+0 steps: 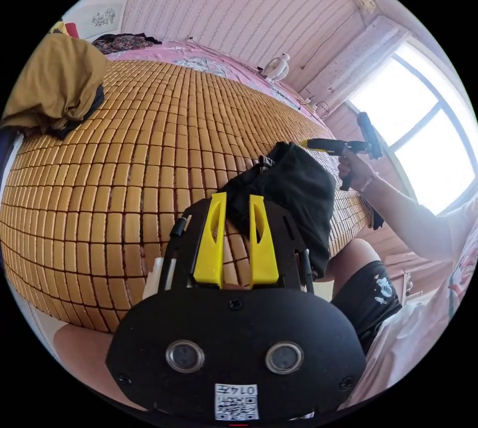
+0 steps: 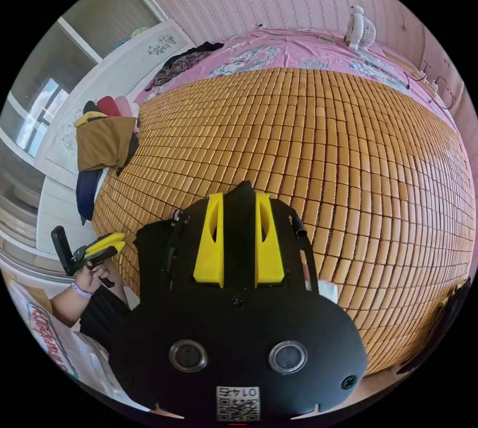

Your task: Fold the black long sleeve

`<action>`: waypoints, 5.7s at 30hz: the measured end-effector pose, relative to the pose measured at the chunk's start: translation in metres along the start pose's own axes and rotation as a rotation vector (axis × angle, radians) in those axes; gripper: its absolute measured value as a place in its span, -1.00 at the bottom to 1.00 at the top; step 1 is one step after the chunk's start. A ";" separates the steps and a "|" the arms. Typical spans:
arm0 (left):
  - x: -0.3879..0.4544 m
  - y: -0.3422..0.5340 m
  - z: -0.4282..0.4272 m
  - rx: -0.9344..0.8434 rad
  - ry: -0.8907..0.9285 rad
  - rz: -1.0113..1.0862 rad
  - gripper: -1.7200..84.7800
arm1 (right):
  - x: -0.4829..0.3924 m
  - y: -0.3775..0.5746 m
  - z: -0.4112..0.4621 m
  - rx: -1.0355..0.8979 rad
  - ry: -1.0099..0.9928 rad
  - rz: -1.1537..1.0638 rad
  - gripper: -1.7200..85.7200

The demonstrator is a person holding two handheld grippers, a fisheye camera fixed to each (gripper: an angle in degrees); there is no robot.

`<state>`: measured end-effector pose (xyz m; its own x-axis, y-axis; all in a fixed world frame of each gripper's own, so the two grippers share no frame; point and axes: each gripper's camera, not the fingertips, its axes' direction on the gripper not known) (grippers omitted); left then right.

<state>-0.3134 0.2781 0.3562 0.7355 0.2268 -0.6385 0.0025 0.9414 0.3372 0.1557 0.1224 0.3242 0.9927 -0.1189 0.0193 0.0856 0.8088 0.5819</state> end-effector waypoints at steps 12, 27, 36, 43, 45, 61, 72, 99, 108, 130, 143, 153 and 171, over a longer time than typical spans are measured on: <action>0.022 -0.014 0.027 -0.131 -0.165 0.176 -0.98 | -0.043 -0.016 0.008 -0.035 0.075 -0.154 -0.93; 0.029 -0.031 0.021 -0.127 -0.213 0.193 -0.78 | -0.069 -0.028 -0.024 0.039 -0.037 -0.256 -0.96; 0.055 -0.029 -0.010 -0.096 -0.194 0.308 -0.96 | -0.073 -0.036 -0.029 0.061 -0.049 -0.264 -0.96; 0.063 -0.017 -0.022 -0.085 -0.214 0.377 -0.98 | -0.076 -0.040 -0.053 0.090 -0.145 -0.313 -0.96; 0.062 -0.023 -0.031 -0.037 -0.177 0.341 -0.98 | -0.080 -0.042 -0.052 0.081 -0.145 -0.327 -0.96; 0.011 -0.057 0.037 -0.139 -0.244 0.084 -0.88 | -0.093 -0.111 0.062 -0.194 0.197 -0.279 -0.81; 0.003 -0.065 0.028 -0.052 -0.097 0.035 -0.70 | -0.053 -0.098 0.026 -0.033 -0.083 -0.162 -0.66; 0.105 -0.041 0.014 -0.053 -0.007 0.195 -0.92 | -0.067 0.050 -0.062 0.021 -0.060 -0.263 -0.88; 0.235 -0.027 -0.056 0.072 0.187 0.547 -0.94 | -0.029 0.245 -0.241 0.367 -0.192 -0.092 -0.90; 0.606 -0.197 0.190 -0.208 0.708 0.490 -0.86 | 0.236 0.395 -0.559 0.491 0.506 0.582 -0.74; 0.267 -0.094 0.036 -0.266 0.238 0.242 -0.98 | 0.090 0.505 -0.289 0.313 0.347 0.553 -0.75; 0.059 0.053 -0.263 0.269 -0.182 -0.189 -0.98 | -0.057 0.411 -0.166 0.184 0.112 0.237 -0.94; -0.177 0.256 -0.434 0.596 -0.525 -0.687 -0.79 | -0.477 0.098 0.130 -0.199 -0.382 -0.729 -0.83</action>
<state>-0.7368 0.5870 0.2550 0.6509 -0.5805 -0.4892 0.7588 0.5191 0.3934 -0.3207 0.1840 0.4775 0.5894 -0.8077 -0.0113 0.7423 0.5361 0.4020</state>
